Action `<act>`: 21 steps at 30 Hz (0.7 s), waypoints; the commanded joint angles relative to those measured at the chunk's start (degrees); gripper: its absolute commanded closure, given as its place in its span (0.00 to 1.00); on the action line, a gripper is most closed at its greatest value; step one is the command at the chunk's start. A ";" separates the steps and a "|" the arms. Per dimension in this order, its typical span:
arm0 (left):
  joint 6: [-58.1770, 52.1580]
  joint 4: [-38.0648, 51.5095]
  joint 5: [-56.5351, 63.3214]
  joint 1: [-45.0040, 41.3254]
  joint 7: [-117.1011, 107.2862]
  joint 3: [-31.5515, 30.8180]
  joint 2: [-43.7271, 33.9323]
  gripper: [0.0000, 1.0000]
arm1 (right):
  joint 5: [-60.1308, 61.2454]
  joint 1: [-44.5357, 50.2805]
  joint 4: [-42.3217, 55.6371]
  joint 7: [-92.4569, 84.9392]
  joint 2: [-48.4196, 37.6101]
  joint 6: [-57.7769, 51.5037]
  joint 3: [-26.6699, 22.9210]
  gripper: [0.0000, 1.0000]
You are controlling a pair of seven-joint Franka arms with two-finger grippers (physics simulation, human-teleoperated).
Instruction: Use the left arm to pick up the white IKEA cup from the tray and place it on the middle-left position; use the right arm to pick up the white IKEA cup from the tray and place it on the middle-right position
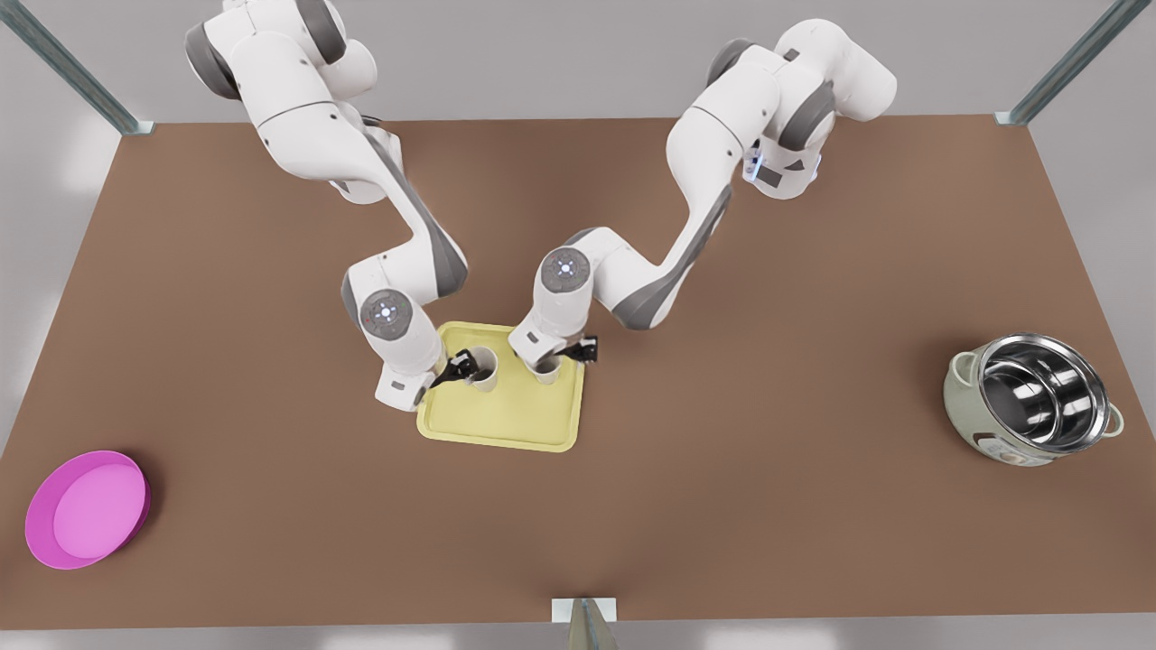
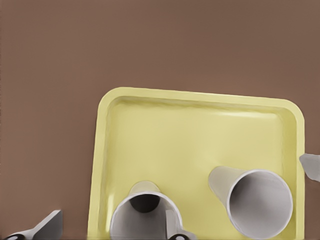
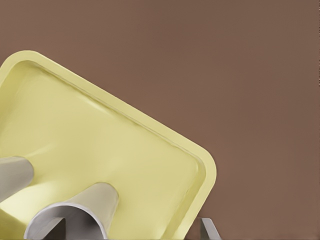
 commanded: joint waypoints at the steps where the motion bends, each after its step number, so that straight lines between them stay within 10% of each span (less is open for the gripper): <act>1: -0.90 -1.63 3.76 -0.40 -18.83 -0.18 -0.26 0.00 | 0.01 -0.50 0.07 1.66 1.20 1.64 -0.02 0.00; 21: 15.27 -12.00 3.68 -0.93 -19.71 -0.27 0.97 0.00 | 0.01 0.03 -3.63 0.86 2.69 -1.79 2.18 0.00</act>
